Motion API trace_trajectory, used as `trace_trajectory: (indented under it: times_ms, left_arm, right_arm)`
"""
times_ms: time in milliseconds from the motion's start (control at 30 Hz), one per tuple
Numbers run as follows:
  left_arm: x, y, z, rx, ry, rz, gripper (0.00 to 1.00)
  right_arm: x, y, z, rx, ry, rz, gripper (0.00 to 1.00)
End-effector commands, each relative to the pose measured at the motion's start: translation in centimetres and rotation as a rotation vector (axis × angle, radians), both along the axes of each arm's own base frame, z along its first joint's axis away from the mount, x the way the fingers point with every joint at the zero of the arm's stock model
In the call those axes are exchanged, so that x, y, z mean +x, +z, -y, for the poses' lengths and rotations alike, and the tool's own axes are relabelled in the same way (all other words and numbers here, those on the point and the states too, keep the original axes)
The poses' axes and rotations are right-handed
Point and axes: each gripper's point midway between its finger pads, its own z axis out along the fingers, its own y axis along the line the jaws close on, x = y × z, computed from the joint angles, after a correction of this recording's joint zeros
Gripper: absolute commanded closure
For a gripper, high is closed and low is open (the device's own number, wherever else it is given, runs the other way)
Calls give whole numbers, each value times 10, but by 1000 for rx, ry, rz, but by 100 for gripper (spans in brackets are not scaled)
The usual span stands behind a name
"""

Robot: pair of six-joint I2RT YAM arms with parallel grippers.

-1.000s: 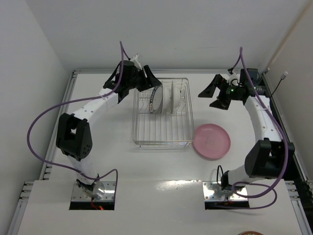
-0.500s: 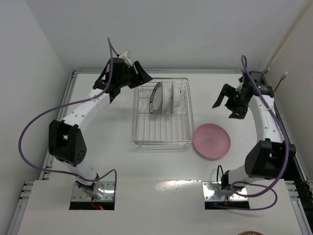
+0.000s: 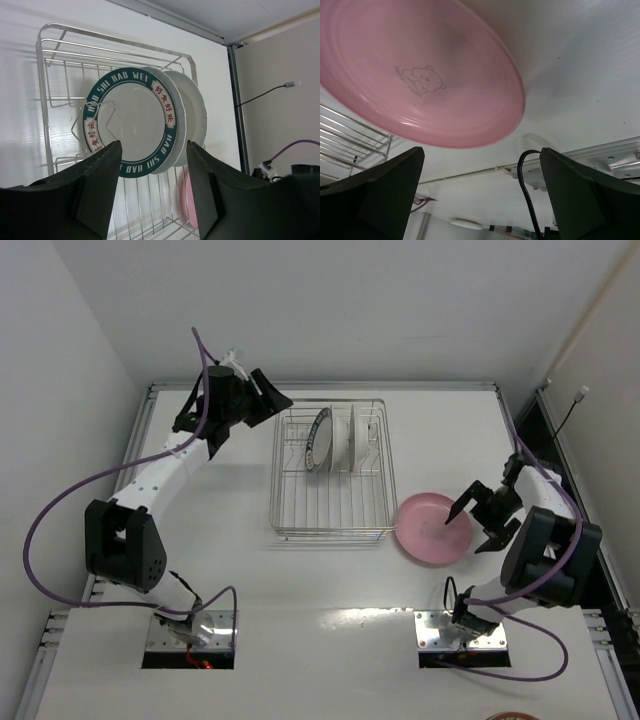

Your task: Load the plates into the dish rack

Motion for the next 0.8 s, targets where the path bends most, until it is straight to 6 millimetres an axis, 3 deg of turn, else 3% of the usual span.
trace_trajectory:
  times_ms: [0,167,367,533,567,633,700,767]
  left_arm:
    - [2,21,5,-67,-11,59,49]
    - [-4,20,4,-76,-8,57,49]
    - [-8,18,1,-71,3,50,49]
    - [-7,19,-6,-64,31,50,49]
    - [-8,17,-6,-62,31,42,49]
    - [-7,17,-8,-59,40,43,49]
    - [-7,17,-8,-59,40,43,49]
    - [-6,20,-7,-70,43,48,49]
  right_arm:
    - [12,-7,4,24,-39,38,0]
    - [15,-21,14,44,-30,22,10]
    - [19,-40,6,131,-9,10,30]
    - [23,-51,1,177,-3,19,59]
    - [23,-51,1,177,-3,19,73]
    - [27,-50,7,151,9,27,85]
    - [32,-39,17,99,12,38,99]
    - [41,-19,25,55,15,79,100]
